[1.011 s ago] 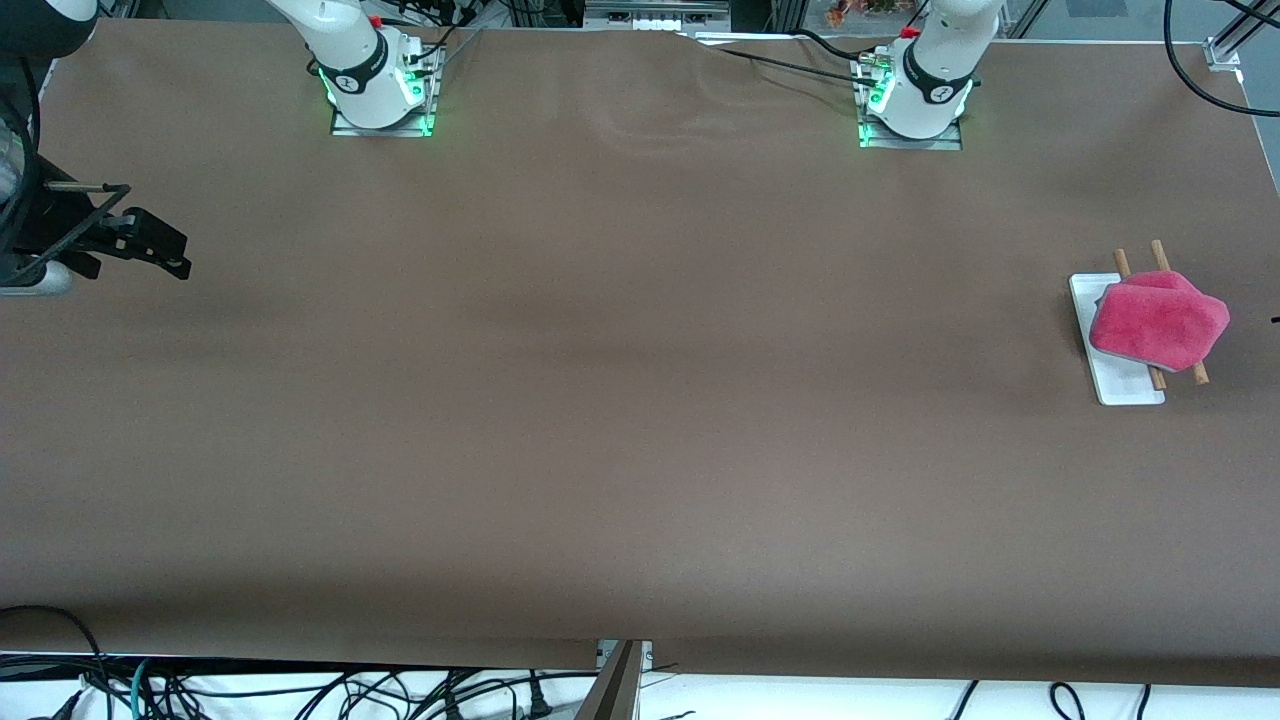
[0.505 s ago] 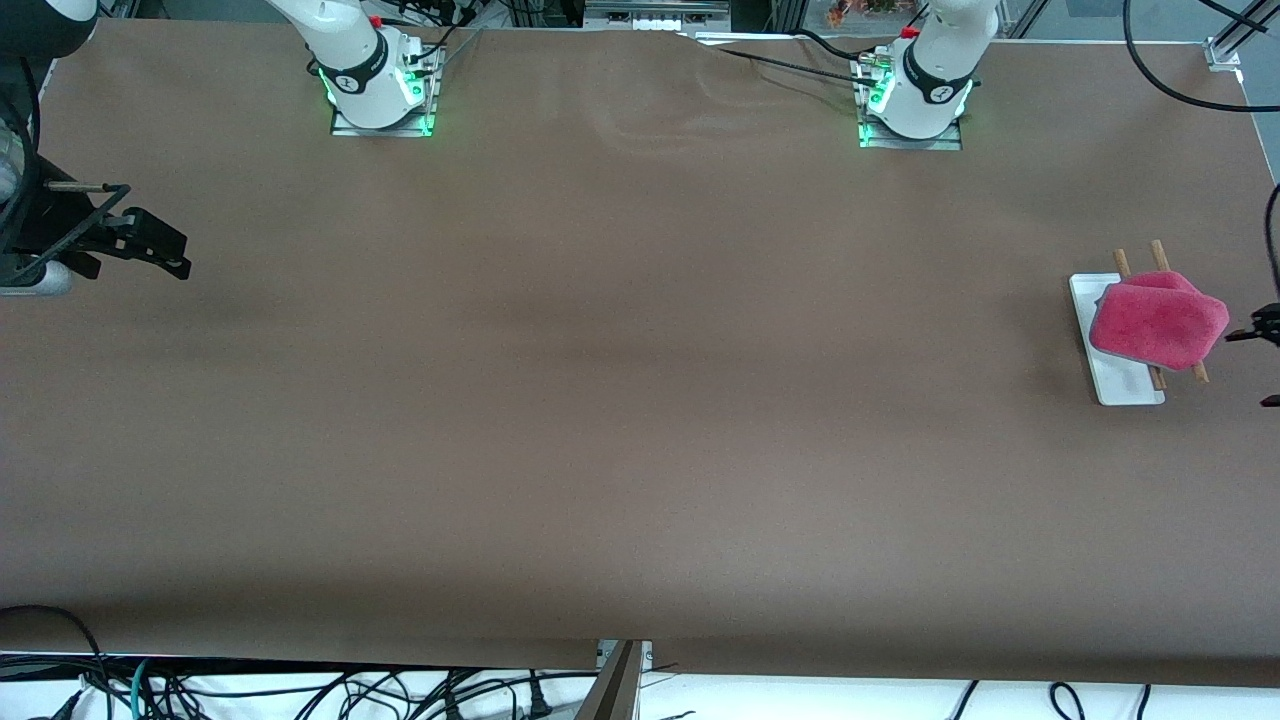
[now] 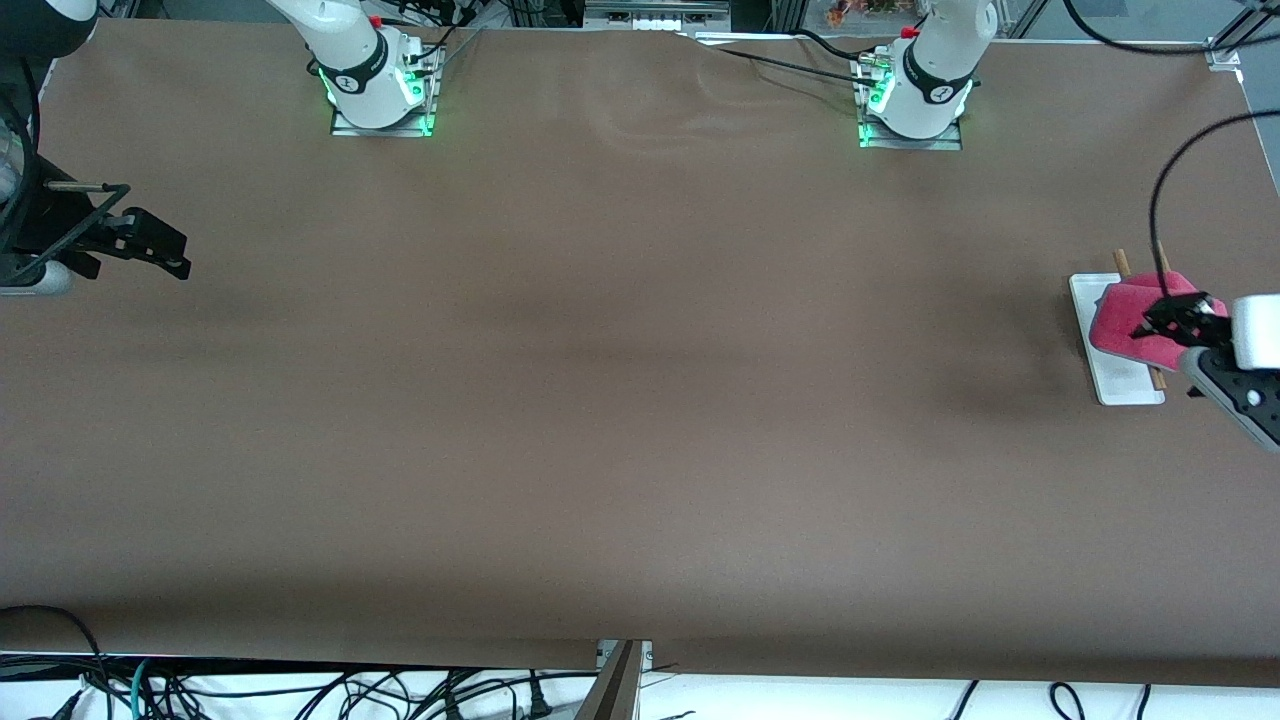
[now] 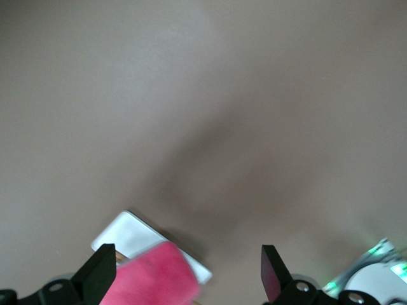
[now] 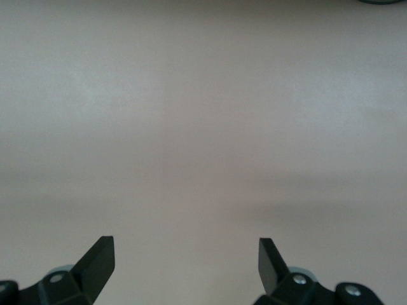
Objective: Pass towel and hang on rack
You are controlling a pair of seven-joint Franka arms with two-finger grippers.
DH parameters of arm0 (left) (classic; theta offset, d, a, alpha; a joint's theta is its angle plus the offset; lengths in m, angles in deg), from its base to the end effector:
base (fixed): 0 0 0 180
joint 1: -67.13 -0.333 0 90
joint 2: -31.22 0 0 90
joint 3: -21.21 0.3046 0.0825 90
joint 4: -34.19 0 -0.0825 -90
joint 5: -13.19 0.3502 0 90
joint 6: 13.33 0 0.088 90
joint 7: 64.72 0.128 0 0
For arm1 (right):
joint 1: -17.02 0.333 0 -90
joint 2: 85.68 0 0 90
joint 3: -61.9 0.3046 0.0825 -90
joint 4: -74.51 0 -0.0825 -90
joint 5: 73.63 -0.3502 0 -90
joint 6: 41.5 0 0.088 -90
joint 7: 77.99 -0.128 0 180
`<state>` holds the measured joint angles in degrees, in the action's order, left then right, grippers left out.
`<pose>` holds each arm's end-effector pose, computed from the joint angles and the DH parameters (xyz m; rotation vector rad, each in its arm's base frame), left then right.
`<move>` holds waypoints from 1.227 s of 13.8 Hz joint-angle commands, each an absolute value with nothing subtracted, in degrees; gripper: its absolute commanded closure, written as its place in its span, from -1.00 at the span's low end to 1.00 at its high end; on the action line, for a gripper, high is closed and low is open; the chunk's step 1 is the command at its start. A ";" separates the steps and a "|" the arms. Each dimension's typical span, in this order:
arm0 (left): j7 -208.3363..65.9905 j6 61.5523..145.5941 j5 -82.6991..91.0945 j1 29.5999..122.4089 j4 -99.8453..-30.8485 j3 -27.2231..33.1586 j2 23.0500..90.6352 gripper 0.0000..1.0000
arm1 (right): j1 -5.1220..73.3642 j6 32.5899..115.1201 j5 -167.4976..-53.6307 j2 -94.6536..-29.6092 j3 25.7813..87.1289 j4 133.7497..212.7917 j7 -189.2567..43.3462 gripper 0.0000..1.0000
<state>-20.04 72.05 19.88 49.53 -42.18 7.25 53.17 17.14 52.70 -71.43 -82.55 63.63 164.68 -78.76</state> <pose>0.6003 0.0773 0.4763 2.8683 -1.0668 -0.3172 0.5433 0.0125 0.5683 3.1050 0.0331 0.0257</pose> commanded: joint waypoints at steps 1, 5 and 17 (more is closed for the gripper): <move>-28.57 74.38 19.17 49.99 -54.03 8.73 44.33 -1.00 | 16.67 52.63 -71.08 -82.87 64.10 164.34 -78.08 -1.00; -41.57 77.46 15.23 50.69 -59.85 8.46 39.23 -1.00 | 16.76 52.63 -71.17 -82.87 64.19 164.34 -78.08 -1.00; -67.27 91.09 11.70 52.54 -66.18 6.88 35.00 -1.00 | 17.55 52.54 -71.17 -81.99 64.10 162.31 -77.90 -1.00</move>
